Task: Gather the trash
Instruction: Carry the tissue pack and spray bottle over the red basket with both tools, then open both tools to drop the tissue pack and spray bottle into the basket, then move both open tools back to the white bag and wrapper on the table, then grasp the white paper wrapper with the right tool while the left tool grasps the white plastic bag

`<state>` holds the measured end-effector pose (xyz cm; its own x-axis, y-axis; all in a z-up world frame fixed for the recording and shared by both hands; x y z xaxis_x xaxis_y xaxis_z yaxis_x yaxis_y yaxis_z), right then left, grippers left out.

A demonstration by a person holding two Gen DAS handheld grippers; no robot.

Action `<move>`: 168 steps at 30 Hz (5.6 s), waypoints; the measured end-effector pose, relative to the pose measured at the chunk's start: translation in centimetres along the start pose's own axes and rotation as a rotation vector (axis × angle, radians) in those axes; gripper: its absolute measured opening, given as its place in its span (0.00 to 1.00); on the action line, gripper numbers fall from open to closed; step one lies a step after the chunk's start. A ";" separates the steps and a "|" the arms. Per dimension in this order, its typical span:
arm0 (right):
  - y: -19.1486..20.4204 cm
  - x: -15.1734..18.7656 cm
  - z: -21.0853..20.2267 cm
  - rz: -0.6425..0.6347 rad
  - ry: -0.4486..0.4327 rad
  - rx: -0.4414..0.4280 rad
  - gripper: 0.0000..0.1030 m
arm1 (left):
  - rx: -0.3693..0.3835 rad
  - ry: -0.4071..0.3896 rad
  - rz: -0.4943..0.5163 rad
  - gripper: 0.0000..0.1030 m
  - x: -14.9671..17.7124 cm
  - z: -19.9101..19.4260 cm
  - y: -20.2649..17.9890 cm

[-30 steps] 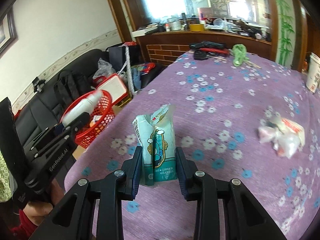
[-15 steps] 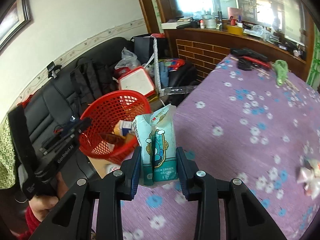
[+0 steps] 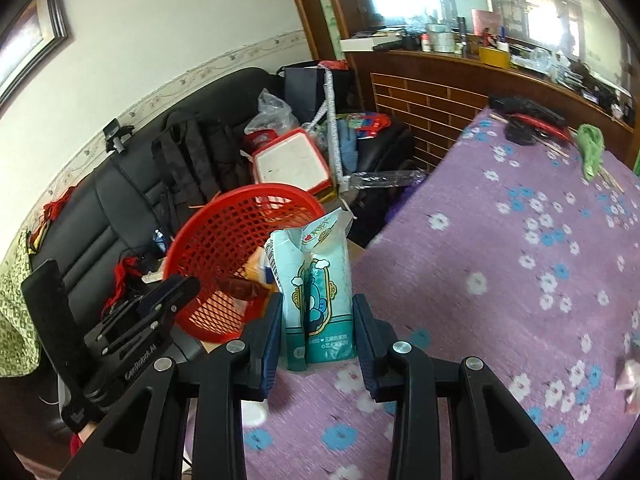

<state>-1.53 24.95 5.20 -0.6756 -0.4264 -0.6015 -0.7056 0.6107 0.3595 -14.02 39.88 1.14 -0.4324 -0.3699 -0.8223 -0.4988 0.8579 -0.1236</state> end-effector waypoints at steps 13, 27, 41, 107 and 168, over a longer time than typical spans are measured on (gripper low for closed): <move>1.2 -0.7 1.4 -0.018 -0.003 -0.014 0.37 | 0.017 0.073 0.139 0.53 0.6 3.5 -4.3; 2.2 -0.5 2.5 -0.044 0.022 -0.023 0.38 | 0.078 0.028 0.059 0.53 0.6 3.1 -3.0; 4.5 -1.5 3.6 -0.065 0.026 -0.040 0.55 | -0.015 -0.062 -0.022 0.62 -1.6 -1.4 4.1; -37.1 7.1 -24.1 0.645 -0.278 0.290 0.64 | 0.598 0.147 0.674 0.81 4.9 -8.0 -38.3; -34.6 7.1 -10.3 0.280 -0.104 0.308 0.47 | 0.322 0.139 0.451 0.36 3.1 7.7 -37.4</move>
<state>15.88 -6.09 -4.20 -0.7956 -0.1553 -0.5856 -0.3899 0.8710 0.2989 9.03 9.40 -1.07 -0.6546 0.0330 -0.7552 0.0024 0.9991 0.0415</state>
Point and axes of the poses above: each gripper's, at about its wrist camera, not at the fingertips, and z roughly the way its jaws point, y to its left, x to its underside, the point moved 7 cm from there along z, roughly the way its jaws point, and after that the axes turned 8 degrees about z, right-handed, at the moved point
